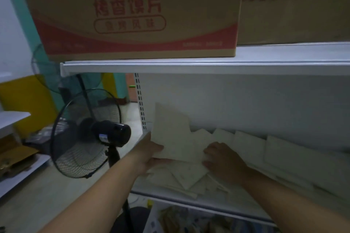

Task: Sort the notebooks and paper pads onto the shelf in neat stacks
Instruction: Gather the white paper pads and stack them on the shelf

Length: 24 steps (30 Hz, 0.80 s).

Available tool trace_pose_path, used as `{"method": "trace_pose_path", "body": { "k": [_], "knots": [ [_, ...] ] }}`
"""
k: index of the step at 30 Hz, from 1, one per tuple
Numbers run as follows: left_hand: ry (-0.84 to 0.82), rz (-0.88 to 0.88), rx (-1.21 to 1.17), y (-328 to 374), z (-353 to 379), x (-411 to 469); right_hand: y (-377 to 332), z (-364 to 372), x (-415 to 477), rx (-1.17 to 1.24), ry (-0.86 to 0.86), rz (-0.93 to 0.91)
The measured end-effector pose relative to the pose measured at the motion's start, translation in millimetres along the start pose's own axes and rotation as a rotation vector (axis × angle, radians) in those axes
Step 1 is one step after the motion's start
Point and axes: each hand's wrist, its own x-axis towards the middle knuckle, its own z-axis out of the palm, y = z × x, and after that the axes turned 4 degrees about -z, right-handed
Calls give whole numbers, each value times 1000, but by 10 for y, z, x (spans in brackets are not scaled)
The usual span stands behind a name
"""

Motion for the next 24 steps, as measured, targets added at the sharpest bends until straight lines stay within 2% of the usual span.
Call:
{"method": "trace_pose_path", "body": {
  "k": [2,5,9,14,17,21,24],
  "knots": [
    [14,10,-129,16,-273,30,-67,46,-66,49,72,87],
    [-22,-13,-176,12,-655,31,-166,95,-166,120,211,211],
    [-15,-19,-203,-2,-861,-19,-437,58,-220,221,145,522],
    [23,-22,-217,-17,-920,-120,-770,70,-119,343,185,751],
    [55,-46,-161,-36,-956,-156,-825,72,-112,395,228,812],
    [22,-16,-104,-7,-1056,-170,-836,10,-106,728,467,829],
    [-31,1,-50,77,-1136,-175,-766,-132,-80,888,577,812]
  ]
}}
